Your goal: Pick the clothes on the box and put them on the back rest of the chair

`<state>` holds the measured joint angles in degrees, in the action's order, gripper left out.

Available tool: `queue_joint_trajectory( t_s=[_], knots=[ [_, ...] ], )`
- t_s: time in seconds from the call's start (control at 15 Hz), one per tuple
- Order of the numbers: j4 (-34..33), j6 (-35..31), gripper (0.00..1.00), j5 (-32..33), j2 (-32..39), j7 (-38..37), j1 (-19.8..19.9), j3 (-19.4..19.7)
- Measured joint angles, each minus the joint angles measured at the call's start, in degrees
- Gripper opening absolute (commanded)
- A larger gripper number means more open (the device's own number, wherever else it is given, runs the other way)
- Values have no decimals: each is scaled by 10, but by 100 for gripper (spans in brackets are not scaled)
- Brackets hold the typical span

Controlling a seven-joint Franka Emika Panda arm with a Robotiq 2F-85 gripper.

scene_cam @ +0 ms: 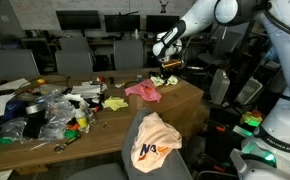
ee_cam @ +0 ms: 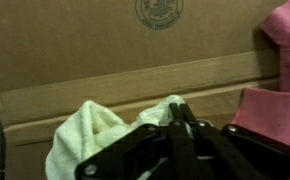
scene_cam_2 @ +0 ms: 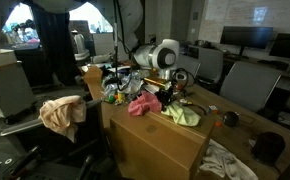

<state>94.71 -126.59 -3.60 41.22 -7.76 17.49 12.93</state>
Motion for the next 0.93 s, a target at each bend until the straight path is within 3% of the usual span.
queue_joint_trajectory(
  t_s=[0.53,0.93],
  knots=[
    [179,-143,1,7,-229,26,-46,-1],
    [313,-158,1,57,-418,36,-75,-14]
  ],
)
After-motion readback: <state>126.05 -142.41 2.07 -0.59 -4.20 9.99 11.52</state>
